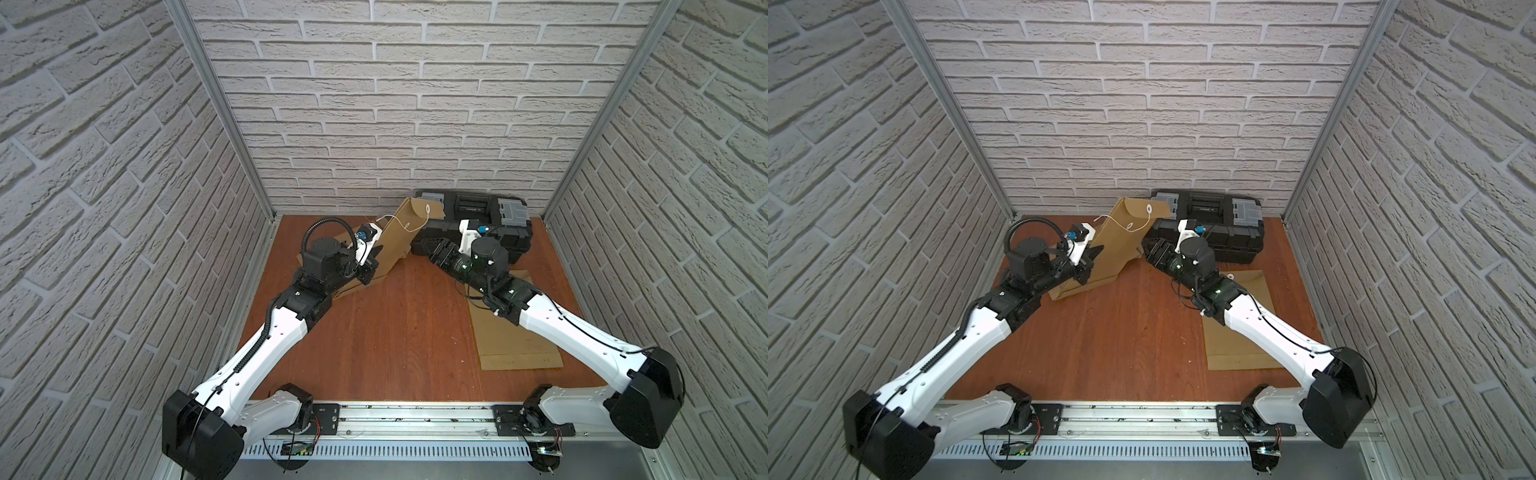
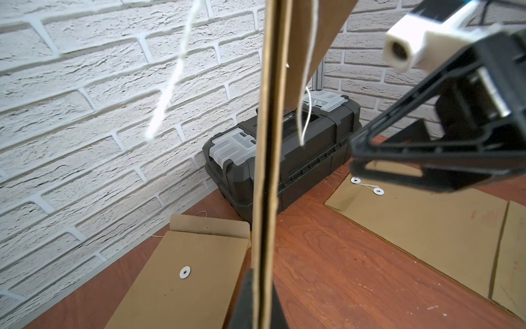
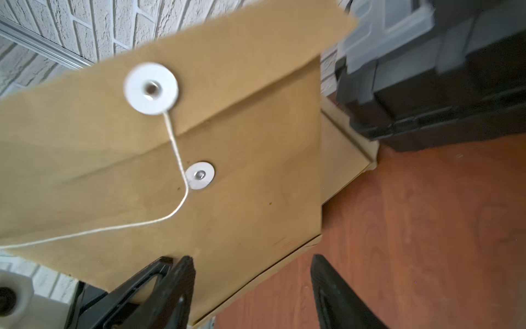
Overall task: Close the mouth of the file bag
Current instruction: Pick up the file bag from the center of the board, then close the file bag.
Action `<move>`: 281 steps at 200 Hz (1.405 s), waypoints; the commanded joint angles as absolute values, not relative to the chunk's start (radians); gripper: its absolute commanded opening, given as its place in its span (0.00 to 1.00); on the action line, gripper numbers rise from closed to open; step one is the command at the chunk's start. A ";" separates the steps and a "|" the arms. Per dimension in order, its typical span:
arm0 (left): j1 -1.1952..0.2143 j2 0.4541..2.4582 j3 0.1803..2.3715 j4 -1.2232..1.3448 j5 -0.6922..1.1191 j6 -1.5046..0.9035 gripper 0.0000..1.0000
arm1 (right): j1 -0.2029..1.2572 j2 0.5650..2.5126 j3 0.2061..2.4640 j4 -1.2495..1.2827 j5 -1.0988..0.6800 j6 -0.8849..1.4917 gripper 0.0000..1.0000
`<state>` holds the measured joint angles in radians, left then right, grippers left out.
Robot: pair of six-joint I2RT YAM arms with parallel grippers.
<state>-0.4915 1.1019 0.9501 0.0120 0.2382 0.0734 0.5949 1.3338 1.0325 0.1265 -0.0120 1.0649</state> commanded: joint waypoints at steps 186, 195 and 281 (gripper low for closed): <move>-0.541 1.061 0.901 0.235 0.089 0.017 0.00 | 0.678 1.229 1.070 0.163 0.081 1.032 0.63; -0.543 1.062 0.898 0.240 0.090 0.009 0.00 | 0.678 1.245 1.076 0.197 0.075 1.045 0.63; -0.582 1.069 0.882 0.285 0.094 -0.041 0.00 | 0.681 1.460 1.202 0.332 0.054 1.140 0.57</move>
